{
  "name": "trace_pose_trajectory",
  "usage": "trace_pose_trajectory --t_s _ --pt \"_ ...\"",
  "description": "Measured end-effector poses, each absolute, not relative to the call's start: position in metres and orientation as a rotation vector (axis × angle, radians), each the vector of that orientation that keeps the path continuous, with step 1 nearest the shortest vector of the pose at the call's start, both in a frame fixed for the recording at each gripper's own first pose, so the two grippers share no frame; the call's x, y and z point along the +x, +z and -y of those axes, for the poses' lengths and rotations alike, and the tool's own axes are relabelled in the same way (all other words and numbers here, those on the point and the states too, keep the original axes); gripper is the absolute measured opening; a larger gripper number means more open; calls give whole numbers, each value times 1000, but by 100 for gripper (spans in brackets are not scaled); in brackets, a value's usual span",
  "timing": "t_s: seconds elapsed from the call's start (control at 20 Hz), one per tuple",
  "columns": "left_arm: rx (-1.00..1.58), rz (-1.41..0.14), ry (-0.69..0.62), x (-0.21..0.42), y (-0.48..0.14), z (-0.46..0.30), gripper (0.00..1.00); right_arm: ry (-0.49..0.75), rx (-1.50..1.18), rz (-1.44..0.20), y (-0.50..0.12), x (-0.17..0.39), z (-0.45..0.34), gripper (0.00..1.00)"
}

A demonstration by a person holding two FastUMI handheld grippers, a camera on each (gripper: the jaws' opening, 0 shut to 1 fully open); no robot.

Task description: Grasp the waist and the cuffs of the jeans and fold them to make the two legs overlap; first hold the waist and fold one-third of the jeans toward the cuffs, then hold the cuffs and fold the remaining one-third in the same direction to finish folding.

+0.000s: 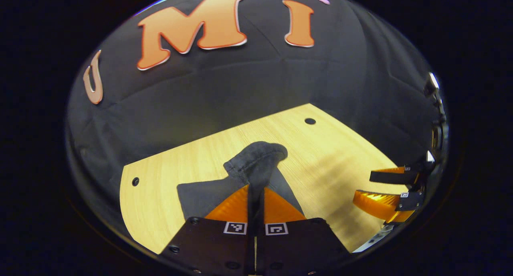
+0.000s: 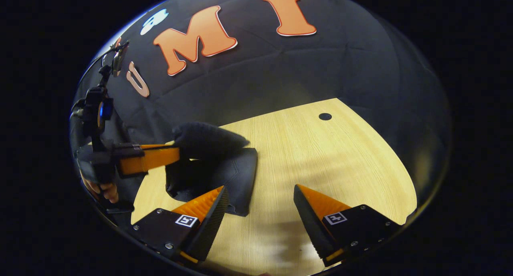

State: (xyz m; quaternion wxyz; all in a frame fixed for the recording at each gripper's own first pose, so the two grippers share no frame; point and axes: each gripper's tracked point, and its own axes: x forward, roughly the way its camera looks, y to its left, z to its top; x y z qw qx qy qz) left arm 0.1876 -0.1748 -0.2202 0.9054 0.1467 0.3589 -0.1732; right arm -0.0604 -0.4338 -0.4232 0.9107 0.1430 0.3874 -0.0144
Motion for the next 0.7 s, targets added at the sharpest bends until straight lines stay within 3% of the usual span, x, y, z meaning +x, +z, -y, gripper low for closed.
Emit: trace_pose_trajectory --t_s 0.25,0.35,0.4,0.55,0.7 --pt "395 -787 -372 172 -265 199 3 -27 286 -820 -428 -59 432 99" --pt "416 -802 -408 160 -274 208 10 -31 293 -807 -424 -58 432 99" --pt "406 -788 -436 156 -272 212 31 -44 287 -789 -420 -57 436 99" --pt "360 -738 -435 153 -258 207 77 -86 257 -719 -400 -43 443 99" --pt "331 -620 -372 162 -222 186 83 -102 221 -645 -376 -31 443 99"
